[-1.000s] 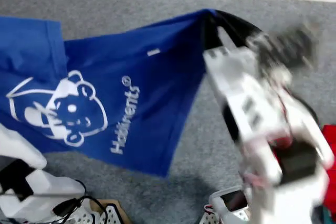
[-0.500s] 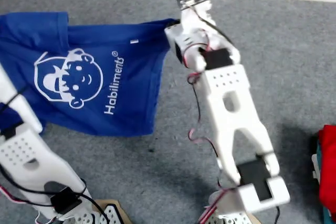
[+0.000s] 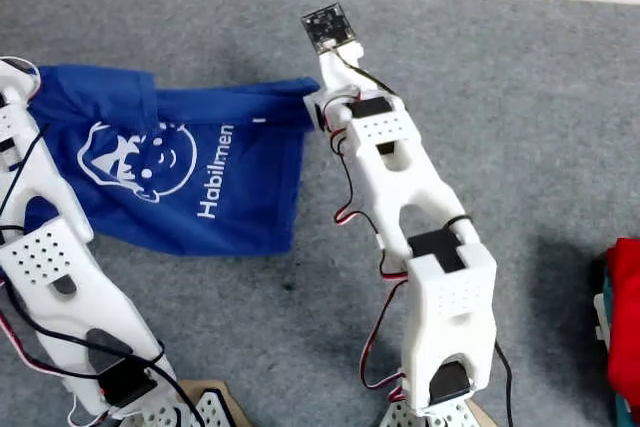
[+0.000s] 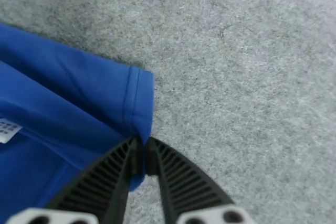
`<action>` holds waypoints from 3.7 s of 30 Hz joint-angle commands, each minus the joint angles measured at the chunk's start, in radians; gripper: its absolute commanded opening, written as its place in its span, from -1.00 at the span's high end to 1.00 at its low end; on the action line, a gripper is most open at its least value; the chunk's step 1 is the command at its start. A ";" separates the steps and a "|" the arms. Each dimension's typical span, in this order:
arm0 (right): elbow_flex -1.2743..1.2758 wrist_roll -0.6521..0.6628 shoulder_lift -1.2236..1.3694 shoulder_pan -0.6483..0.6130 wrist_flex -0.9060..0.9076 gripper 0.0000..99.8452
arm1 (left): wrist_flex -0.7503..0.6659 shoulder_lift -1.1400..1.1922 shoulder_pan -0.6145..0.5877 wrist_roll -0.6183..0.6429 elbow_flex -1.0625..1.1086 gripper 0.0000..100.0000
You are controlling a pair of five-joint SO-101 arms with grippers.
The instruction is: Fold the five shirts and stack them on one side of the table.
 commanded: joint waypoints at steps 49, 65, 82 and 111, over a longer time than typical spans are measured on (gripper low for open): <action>1.041 -0.046 -1.084 -0.395 0.179 0.55 | 1.085 -0.257 -0.283 -0.229 -0.076 0.41; 1.044 -0.052 -1.084 -0.394 0.180 0.55 | 0.781 -0.929 -0.352 -0.235 0.915 0.41; 1.044 -0.052 -1.082 -0.392 0.170 0.55 | 0.276 -0.937 -0.486 -0.229 1.270 0.41; 1.121 -0.051 -1.084 -0.390 0.073 0.55 | 0.227 -0.550 -0.424 -0.233 1.043 0.94</action>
